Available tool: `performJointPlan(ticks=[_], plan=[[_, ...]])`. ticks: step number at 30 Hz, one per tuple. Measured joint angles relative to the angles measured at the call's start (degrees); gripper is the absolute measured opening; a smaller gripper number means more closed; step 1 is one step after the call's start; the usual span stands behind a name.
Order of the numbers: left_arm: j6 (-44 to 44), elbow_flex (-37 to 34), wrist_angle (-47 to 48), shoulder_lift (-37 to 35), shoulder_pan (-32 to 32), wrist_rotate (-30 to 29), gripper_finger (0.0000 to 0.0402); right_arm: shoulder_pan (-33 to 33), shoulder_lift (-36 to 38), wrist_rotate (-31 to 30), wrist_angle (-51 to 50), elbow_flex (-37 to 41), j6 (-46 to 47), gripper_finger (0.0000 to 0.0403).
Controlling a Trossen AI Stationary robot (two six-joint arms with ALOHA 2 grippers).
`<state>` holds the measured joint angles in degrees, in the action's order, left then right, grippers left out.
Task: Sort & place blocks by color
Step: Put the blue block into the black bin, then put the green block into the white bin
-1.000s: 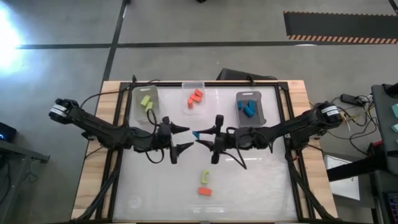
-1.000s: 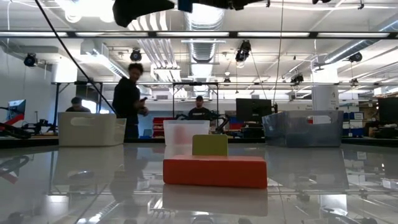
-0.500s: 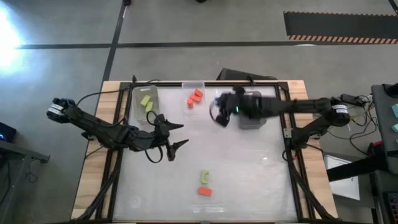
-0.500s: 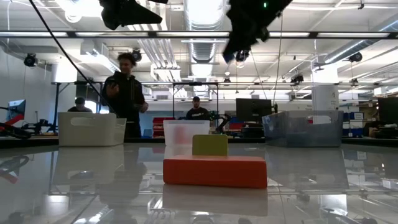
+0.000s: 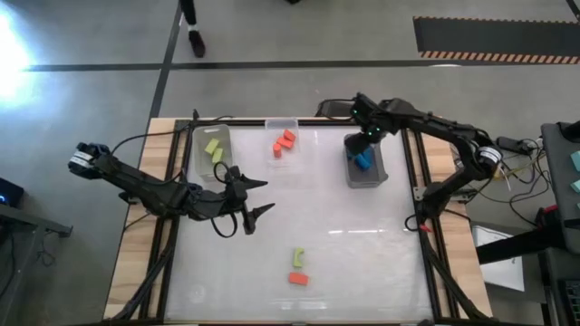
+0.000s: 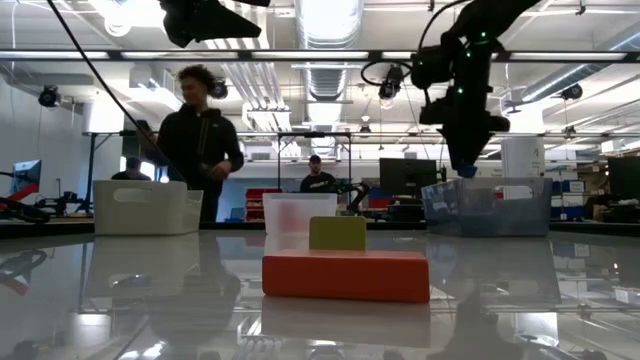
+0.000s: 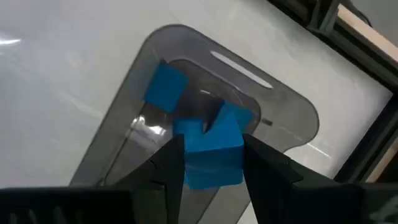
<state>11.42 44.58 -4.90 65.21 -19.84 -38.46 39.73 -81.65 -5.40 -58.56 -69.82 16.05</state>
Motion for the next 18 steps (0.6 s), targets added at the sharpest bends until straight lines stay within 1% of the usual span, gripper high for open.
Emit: performJointPlan(ticks=[7, 12, 18], plan=[[0.0, 0.0, -0.1, 0.1, 0.0, 0.0, 0.0297, 0.6, 0.1, -0.1, 1.8, 3.0, -0.1, 0.0137], [0.0, 0.0, -0.1, 0.2, 0.0, 0.0, 0.0297, 0.6, 0.1, -0.1, 5.1, 5.3, -0.1, 0.0165], [0.2, 0.0, -0.1, 0.2, 0.0, 0.0, 0.0297, 0.5, 0.1, -0.1, 6.4, 5.1, -0.1, 0.0199]])
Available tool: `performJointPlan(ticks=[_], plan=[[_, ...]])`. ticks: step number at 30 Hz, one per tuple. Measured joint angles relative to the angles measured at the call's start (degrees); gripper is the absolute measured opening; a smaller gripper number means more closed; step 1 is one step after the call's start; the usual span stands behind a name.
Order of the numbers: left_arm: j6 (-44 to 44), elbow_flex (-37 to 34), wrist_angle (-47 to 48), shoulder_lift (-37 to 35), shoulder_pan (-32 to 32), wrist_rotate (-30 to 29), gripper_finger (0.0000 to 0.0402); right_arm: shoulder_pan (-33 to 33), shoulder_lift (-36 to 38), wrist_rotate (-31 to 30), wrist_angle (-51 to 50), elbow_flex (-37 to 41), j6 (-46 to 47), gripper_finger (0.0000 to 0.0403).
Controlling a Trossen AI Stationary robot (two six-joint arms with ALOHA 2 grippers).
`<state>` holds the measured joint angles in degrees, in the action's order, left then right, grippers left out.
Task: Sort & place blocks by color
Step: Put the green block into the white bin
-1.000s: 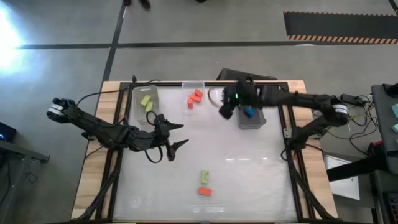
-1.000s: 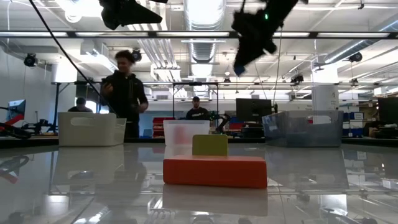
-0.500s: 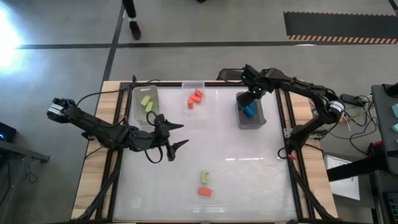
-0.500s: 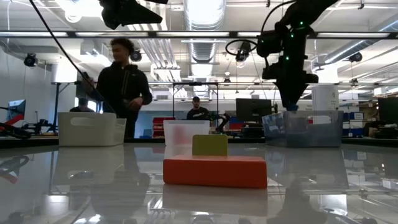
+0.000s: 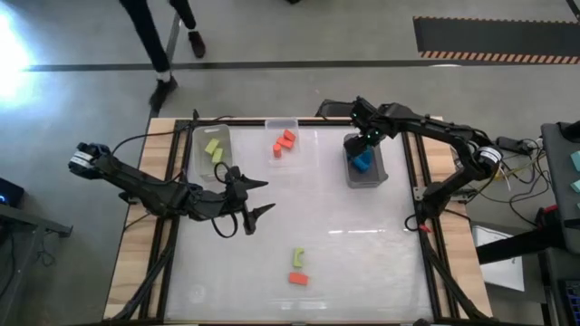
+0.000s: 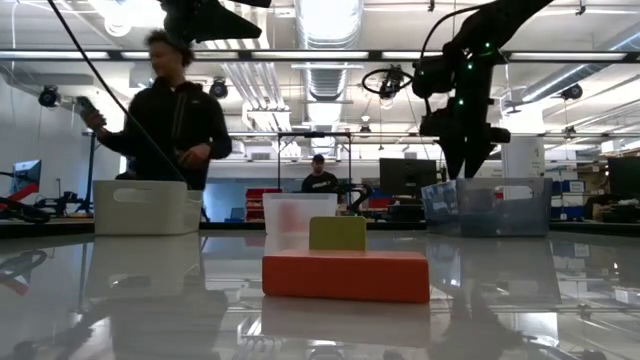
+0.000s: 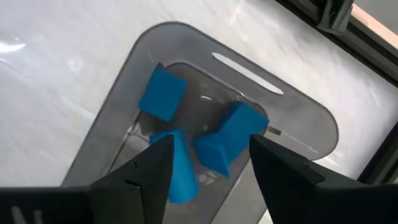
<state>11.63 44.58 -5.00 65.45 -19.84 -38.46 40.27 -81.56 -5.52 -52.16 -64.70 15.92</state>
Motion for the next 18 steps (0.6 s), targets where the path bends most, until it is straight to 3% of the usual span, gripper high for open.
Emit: performJointPlan(ticks=[8, 18], plan=[[2.9, 0.0, 0.0, 0.1, -0.1, 0.3, 0.0297, -4.5, 2.8, 1.7, -0.2, -1.3, 0.8, 0.0206], [8.6, 0.0, 0.0, 4.7, -0.2, 3.5, 0.0297, -22.1, 8.5, 1.1, 3.8, 0.0, 2.4, 0.0191]])
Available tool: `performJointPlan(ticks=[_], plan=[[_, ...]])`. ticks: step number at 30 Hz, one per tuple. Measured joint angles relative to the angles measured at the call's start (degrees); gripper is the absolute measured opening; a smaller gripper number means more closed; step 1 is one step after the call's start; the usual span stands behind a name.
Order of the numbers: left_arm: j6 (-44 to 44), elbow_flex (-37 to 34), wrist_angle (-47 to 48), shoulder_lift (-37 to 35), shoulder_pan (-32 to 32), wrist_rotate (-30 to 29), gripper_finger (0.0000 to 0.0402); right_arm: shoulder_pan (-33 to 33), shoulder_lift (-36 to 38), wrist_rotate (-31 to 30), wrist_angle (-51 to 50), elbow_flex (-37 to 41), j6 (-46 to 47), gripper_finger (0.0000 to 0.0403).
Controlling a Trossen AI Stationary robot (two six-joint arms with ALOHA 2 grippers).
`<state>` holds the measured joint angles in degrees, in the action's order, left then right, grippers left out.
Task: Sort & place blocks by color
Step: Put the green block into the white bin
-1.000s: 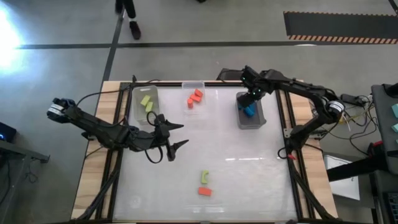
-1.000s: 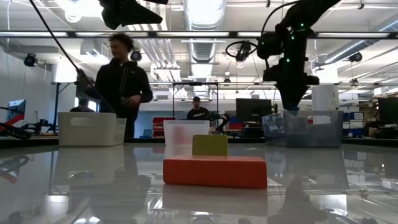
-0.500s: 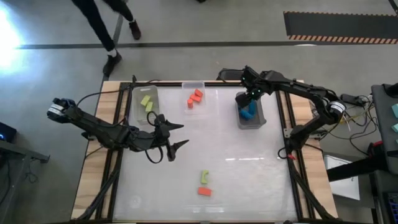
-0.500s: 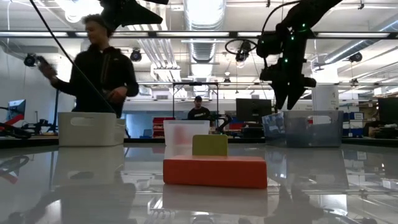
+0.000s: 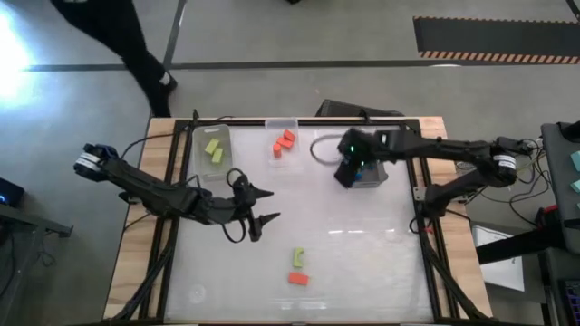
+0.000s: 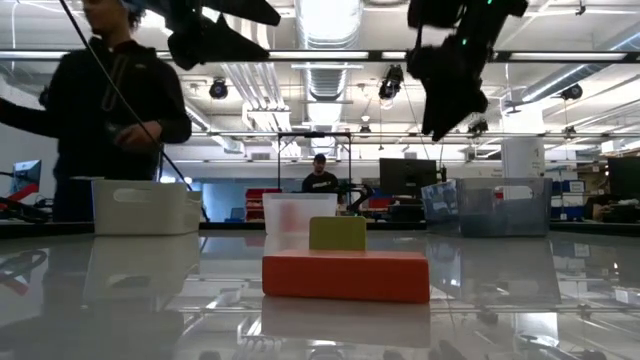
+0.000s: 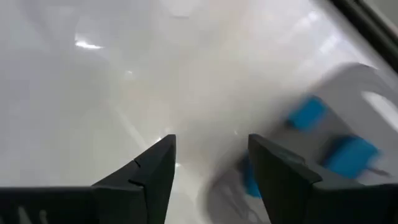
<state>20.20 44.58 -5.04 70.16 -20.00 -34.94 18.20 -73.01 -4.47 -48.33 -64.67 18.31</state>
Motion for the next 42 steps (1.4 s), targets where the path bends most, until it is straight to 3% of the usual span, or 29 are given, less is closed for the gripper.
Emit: performJointPlan(ticks=[9, 17, 22, 26, 32, 42], plan=[[0.1, 0.0, -3.2, 8.7, -1.5, 8.2, 0.0297, -17.3, 2.7, 0.0, 14.6, 6.1, -0.3, 0.0189], [0.5, 2.5, -7.5, 18.4, -2.9, 11.1, 0.0297, -25.2, 2.8, 0.0, 27.2, 11.5, 0.7, 0.0189], [14.2, 7.1, -6.6, 22.6, -3.0, 11.6, 0.0297, -26.3, 2.7, -0.8, 28.1, 12.6, 1.1, 0.0189], [32.1, 12.9, 6.3, 24.0, -3.2, 13.9, 0.0297, -26.6, 2.9, -4.7, 30.0, 14.3, -2.0, 0.0189], [50.9, 27.0, 30.2, 27.9, -4.8, 14.5, 0.0297, -26.6, 3.8, -4.8, 37.2, 17.3, -8.3, 0.0189], [66.2, 43.5, 43.1, 40.1, -5.0, 16.8, 0.0297, -26.6, 10.7, -4.7, 40.5, 17.5, -16.5, 0.0189]])
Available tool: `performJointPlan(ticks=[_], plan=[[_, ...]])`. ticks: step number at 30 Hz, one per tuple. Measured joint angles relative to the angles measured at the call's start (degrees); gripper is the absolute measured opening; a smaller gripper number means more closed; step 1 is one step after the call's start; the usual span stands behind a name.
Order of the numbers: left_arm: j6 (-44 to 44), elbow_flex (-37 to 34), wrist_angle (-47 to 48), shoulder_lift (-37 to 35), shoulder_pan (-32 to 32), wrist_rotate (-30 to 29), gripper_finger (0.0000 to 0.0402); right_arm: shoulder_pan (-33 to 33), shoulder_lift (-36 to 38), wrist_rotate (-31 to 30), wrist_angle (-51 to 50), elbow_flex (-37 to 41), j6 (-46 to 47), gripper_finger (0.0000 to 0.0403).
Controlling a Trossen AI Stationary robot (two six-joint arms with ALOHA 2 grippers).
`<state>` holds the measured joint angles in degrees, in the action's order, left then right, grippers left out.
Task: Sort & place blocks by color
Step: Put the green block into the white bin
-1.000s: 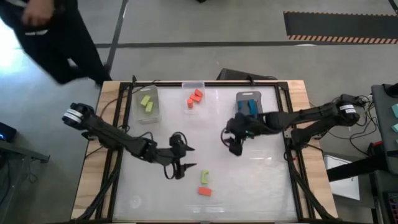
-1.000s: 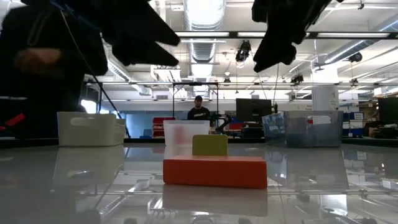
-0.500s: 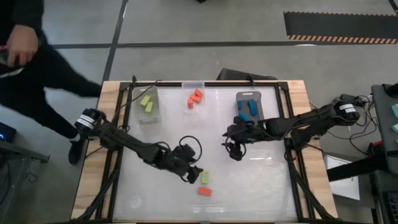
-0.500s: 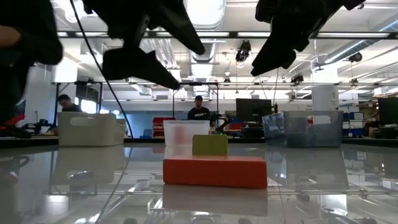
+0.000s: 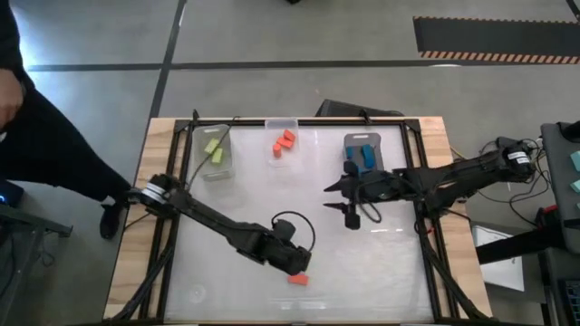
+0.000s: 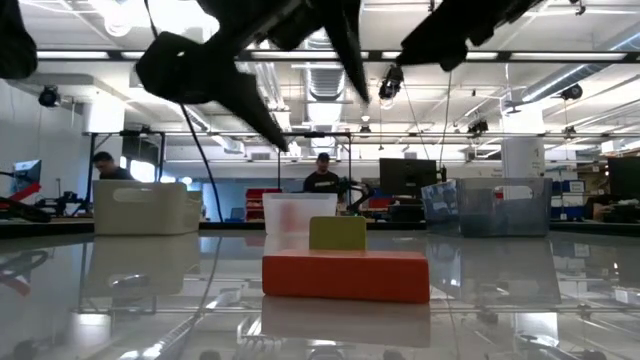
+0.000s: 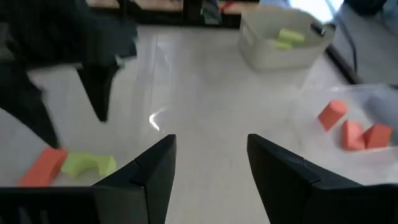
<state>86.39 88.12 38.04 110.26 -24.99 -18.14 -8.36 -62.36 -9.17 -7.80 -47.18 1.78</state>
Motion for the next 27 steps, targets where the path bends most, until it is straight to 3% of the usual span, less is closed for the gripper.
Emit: performJointPlan(ticks=[8, 20, 27], plan=[[3.4, 7.7, 6.0, 9.2, -0.1, 0.6, 0.0297, 0.0, 7.9, 0.0, -0.1, 2.2, -1.0, 0.0189], [4.6, 8.4, 7.4, 13.4, 0.0, -0.9, 0.0295, 0.0, 12.7, 0.1, -0.3, 4.7, -0.7, 0.0189], [4.9, 8.1, 6.6, 13.4, 0.0, -1.5, 0.0243, 0.0, 12.7, 0.1, -0.2, 4.9, -0.9, 0.0189]])
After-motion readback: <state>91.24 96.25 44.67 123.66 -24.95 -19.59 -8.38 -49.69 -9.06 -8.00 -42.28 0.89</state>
